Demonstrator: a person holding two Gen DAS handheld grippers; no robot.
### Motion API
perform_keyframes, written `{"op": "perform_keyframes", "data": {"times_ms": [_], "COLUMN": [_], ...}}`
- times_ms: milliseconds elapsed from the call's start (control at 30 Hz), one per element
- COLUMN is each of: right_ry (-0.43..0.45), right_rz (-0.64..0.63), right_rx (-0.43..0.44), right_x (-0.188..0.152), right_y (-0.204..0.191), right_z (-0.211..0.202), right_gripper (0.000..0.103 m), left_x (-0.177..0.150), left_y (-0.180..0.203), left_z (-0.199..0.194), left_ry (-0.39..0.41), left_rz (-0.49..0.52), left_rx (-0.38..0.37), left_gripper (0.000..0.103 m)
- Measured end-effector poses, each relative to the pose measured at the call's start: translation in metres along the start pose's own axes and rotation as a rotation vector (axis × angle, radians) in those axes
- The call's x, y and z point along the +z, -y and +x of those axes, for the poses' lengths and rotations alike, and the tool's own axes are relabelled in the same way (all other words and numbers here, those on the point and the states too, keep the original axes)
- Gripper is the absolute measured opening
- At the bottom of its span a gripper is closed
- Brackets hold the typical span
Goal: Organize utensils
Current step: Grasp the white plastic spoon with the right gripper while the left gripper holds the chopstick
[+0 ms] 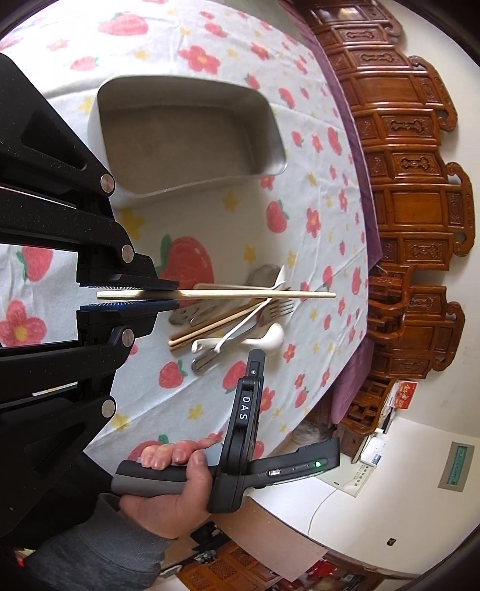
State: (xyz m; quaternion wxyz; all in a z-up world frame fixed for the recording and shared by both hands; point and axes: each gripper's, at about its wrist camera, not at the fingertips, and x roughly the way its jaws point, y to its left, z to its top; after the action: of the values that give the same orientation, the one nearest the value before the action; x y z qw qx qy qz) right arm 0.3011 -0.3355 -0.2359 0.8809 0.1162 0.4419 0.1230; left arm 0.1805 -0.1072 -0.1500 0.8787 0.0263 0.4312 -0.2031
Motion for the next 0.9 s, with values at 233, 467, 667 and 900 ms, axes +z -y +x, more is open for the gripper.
{"op": "perform_keyframes", "data": {"times_ms": [233,467,667,900], "right_ry": [-0.053,-0.098,-0.107,-0.129], "right_rz": [0.011,-0.031,0.021,-0.014], "right_rx": [-0.012,-0.095,-0.091,-0.08], "right_x": [0.01,0.02,0.023,0.026], "right_y": [-0.002,-0.012,0.002,-0.002], "right_z": [0.018,0.041,0.045,0.048], "right_gripper": [0.045,0.04,0.034,0.01], "left_x": [0.007,0.012,0.013,0.017], "left_y": [-0.013,-0.027,-0.036,-0.043], "left_z": [-0.014,-0.02,-0.026,-0.028], "left_ry": [0.021,0.014,0.019,0.012], "left_rz": [-0.003,-0.015,-0.022,-0.024], "left_rx": [-0.021,-0.034,-0.038,-0.034], "left_gripper": [0.004,0.004,0.004,0.004]}}
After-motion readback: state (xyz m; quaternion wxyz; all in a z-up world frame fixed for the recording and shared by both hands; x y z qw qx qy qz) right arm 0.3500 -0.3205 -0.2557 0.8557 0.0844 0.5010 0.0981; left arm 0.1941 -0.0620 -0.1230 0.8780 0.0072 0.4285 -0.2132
